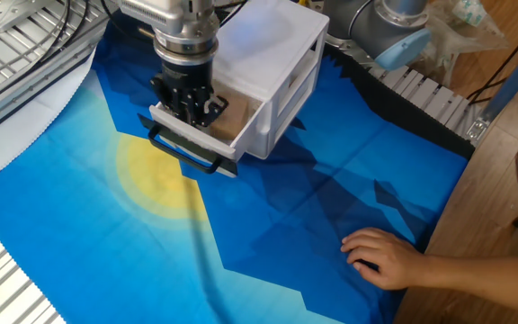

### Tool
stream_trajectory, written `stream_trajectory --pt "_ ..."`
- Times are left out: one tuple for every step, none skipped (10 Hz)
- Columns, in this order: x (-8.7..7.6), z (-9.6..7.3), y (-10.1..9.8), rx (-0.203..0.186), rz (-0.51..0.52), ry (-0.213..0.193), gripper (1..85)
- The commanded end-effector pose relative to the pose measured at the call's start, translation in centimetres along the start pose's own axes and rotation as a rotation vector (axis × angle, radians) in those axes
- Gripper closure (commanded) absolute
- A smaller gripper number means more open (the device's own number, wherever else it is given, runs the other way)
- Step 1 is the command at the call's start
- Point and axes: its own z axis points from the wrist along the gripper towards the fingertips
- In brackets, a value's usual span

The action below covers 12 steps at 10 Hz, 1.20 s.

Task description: Take something out of a drawer

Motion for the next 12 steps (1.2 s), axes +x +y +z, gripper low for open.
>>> stream_trajectory --pt "-0.3 -1.0 0.6 0.007 0.043 0.007 67.7" --pt "0.1 -1.3 0.5 0.011 0.022 0.023 60.7" --pt "0.9 -1.7 -0.4 0.04 -0.038 0.053 45.3" --pt "0.5 -2.4 0.0 0.031 -0.045 0.058 36.3" --pt "0.6 -3.2 0.7 0.015 -0.05 0.071 29.7" --pt "1.4 -4.1 1.7 -0.02 -0.062 0.097 22.7" --pt "2.1 -4.1 2.2 -0.042 -0.073 0.108 14.0" --pt "2.5 -3.7 2.3 -0.048 -0.089 0.106 9.7" --pt "2.8 -3.2 2.6 -0.052 -0.081 0.102 7.3" --pt "3.1 -2.6 3.0 -0.059 -0.079 0.088 7.7" --pt "3.3 -2.1 3.1 -0.065 -0.078 0.073 8.3" --pt "3.4 -1.5 2.9 -0.064 -0.089 0.057 8.7"
